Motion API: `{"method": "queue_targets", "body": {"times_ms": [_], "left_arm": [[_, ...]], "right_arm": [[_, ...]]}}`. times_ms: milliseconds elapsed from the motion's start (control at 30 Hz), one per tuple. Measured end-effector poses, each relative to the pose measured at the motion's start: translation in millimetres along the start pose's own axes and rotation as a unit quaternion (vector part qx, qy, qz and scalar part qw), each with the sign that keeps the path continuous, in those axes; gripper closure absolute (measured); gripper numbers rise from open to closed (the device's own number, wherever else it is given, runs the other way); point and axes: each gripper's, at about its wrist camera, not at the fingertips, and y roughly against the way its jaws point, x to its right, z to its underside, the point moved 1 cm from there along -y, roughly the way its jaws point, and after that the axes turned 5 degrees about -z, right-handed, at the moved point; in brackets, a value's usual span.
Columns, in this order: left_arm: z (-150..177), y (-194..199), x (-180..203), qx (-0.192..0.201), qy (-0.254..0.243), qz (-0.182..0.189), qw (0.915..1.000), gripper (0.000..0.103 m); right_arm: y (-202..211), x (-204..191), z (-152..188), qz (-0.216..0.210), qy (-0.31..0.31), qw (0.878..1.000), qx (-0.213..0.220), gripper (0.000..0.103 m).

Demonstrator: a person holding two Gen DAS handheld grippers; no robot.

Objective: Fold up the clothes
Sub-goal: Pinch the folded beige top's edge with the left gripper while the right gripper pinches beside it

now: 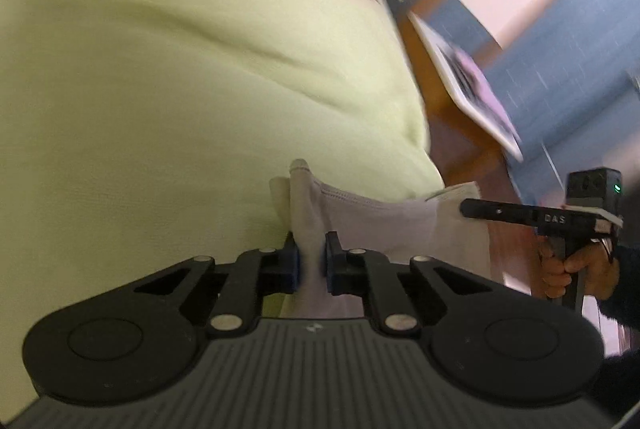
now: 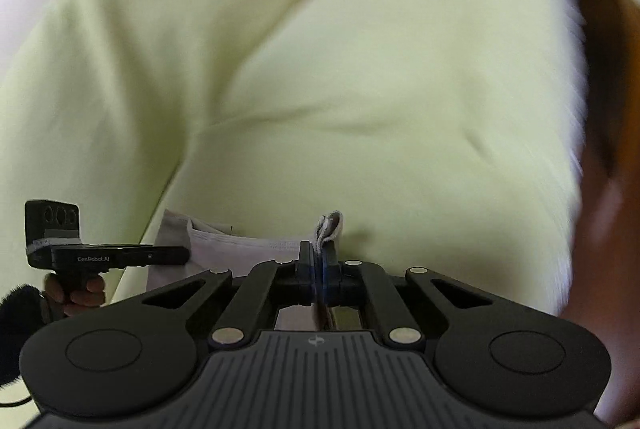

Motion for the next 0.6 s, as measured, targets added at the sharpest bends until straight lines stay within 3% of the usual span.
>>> {"method": "queue_targets", "body": {"times_ms": [67,167,267,367,500,600], "left_arm": [[19.4,32.6,5.4,0.047,0.053,-0.050,0.9962,0.094],[58.1,78.3,36.4,0.116,0.132,-0.113,0.9780,0.094],[97.2,109.5,88.2,0.169,0.204,-0.171,0.9492,0.094],[133.0,131.0,148.9,0.204,0.271,-0.218,0.9150,0.094],[167.2,156.7,208.1,0.229,0.341,-0.245,0.8784,0.094],[188.8,179.3,226.0,0.243,0.375,-0.264,0.8546,0.094]], "right_arm": [[-8.8,-9.1,-30.5,-0.045,0.058,0.997,-0.023,0.100],[-13.1,-31.6,-64.5,-0.116,0.150,0.980,-0.065,0.100],[-7.7,-57.5,-81.5,-0.169,0.229,0.952,-0.107,0.100],[1.2,-77.3,-94.1,-0.206,0.265,0.929,-0.154,0.100],[6.9,-102.9,-102.5,-0.242,0.288,0.902,-0.212,0.100],[-9.4,-120.9,-97.1,-0.257,0.298,0.881,-0.263,0.100]]}}
